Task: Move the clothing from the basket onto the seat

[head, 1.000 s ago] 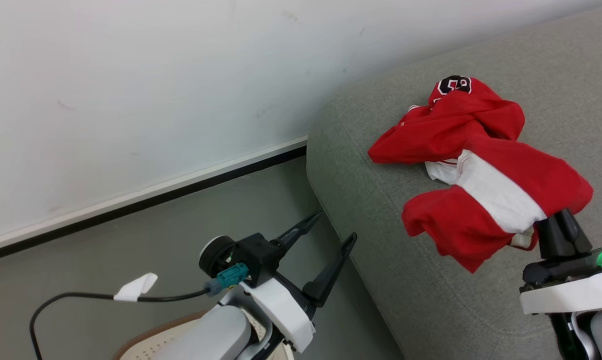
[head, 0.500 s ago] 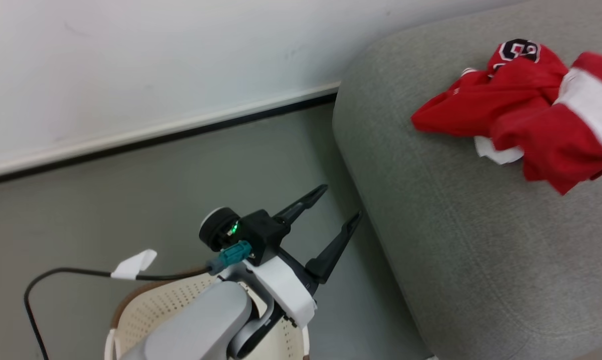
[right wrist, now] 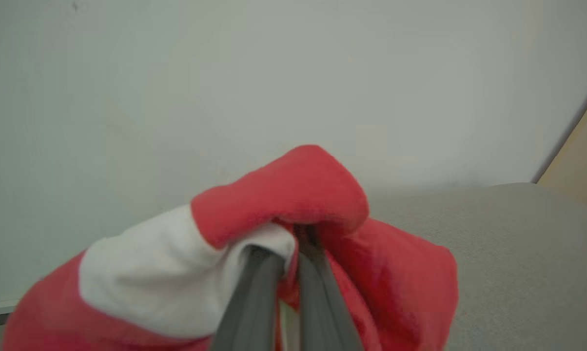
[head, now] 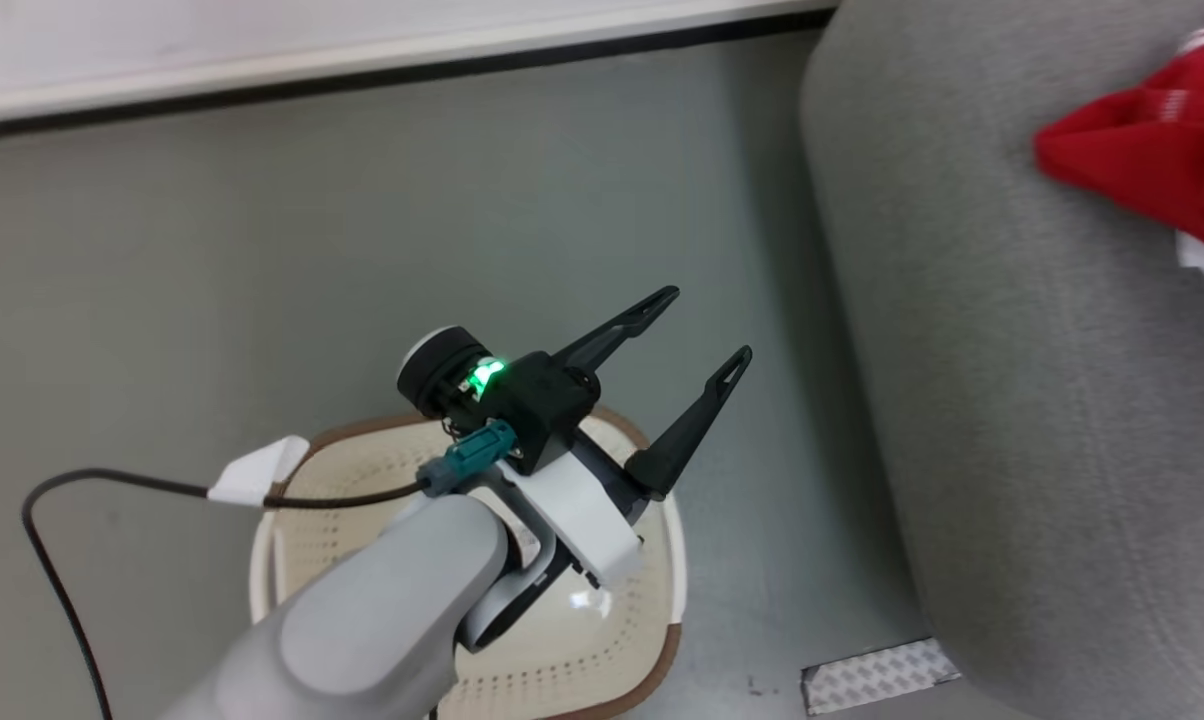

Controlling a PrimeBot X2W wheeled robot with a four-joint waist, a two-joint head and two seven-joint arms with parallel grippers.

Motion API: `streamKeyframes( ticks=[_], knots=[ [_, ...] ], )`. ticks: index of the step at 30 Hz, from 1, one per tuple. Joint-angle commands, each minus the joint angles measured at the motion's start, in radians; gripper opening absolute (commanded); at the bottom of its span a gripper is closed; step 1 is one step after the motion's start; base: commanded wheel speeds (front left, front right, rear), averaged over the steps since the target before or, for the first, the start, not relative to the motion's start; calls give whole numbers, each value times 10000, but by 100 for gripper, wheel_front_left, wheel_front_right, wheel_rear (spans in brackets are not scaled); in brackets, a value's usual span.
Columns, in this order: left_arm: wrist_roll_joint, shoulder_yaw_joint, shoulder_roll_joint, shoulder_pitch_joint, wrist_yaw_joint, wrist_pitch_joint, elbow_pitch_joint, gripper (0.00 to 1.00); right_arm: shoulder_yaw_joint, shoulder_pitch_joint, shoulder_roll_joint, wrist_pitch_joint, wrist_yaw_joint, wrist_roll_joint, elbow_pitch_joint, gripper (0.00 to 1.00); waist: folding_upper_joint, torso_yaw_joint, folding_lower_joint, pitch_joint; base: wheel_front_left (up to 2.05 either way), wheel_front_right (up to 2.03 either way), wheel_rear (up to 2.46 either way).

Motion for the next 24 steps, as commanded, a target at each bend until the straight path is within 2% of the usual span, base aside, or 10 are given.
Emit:
streamKeyframes(
  ticks=[1, 7, 11, 13, 14, 15, 24],
  knots=[
    [98, 39, 46, -155, 24, -60, 0, 100, 21, -322, -238, 167, -27, 17, 407, 0, 0, 500, -5, 465, 0, 0, 0],
    [37, 136, 45, -150, 40, -208, 142, 100, 545, -1007, -807, 842, -27, -72, 1847, 0, 0, 816, -5, 572, 0, 0, 0],
    [-45, 167, -90, -18, 22, -293, 288, 100, 959, -1261, -828, 1639, -27, 131, 2824, 0, 0, 886, -5, 384, 0, 0, 0],
    [-75, 193, -146, 39, 6, -310, 345, 100, 1205, -1374, -706, 2045, -27, 340, 3083, 39, 0, 894, -5, 243, 0, 0, 0],
    [-102, 217, -149, 83, 3, -339, 386, 100, 1276, -1417, -783, 2133, -27, 366, 3227, 64, 0, 890, -5, 145, 0, 0, 0],
    [-137, 250, -152, 135, 14, -363, 431, 100, 1376, -1406, -807, 2230, -27, 424, 3386, 100, 0, 878, -5, 26, 0, 0, 0],
    [-366, 587, -220, 788, 28, -434, 749, 100, 2341, -1083, -836, 2594, -27, 955, 3697, 100, 0, 607, -5, -1325, 0, 0, 0]
  ],
)
